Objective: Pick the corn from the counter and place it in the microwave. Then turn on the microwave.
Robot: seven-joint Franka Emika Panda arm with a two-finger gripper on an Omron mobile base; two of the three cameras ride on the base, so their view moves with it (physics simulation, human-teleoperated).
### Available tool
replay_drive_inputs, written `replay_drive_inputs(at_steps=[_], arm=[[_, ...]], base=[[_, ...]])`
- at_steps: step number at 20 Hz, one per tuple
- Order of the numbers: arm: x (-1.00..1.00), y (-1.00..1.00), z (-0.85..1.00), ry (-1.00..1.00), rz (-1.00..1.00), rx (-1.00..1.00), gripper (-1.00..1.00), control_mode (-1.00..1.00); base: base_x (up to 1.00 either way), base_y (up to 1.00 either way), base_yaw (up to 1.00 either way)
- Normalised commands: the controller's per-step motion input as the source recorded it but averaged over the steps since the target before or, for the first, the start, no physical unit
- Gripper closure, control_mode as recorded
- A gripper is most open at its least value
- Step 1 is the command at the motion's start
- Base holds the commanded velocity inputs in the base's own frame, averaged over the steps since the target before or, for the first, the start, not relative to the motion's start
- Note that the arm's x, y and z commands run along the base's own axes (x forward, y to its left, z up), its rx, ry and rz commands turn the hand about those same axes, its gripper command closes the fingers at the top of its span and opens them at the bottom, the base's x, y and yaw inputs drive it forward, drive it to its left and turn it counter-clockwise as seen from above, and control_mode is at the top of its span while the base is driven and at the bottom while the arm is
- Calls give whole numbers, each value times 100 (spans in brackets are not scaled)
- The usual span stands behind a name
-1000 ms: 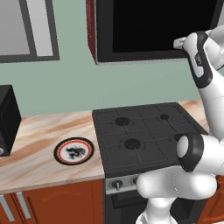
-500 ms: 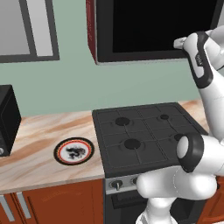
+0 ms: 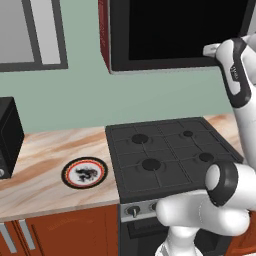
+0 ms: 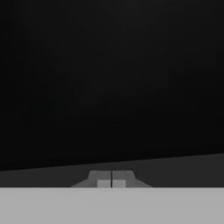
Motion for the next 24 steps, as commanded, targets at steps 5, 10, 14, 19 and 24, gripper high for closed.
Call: replay_drive_inputs(at_steps=[5, 10, 14, 19, 24], arm=[[-43, -7, 5, 0, 0, 0, 100, -100], [-46, -18, 9, 0, 0, 3, 100, -100], [-31, -22, 16, 2, 0, 10, 100, -100], [-10, -28, 14, 5, 0, 17, 100, -100], [-4, -28, 3, 5, 0, 20, 100, -100]], base=[[0, 0, 0], [0, 0, 0], [0, 0, 0], [0, 0, 0], [0, 0, 0]])
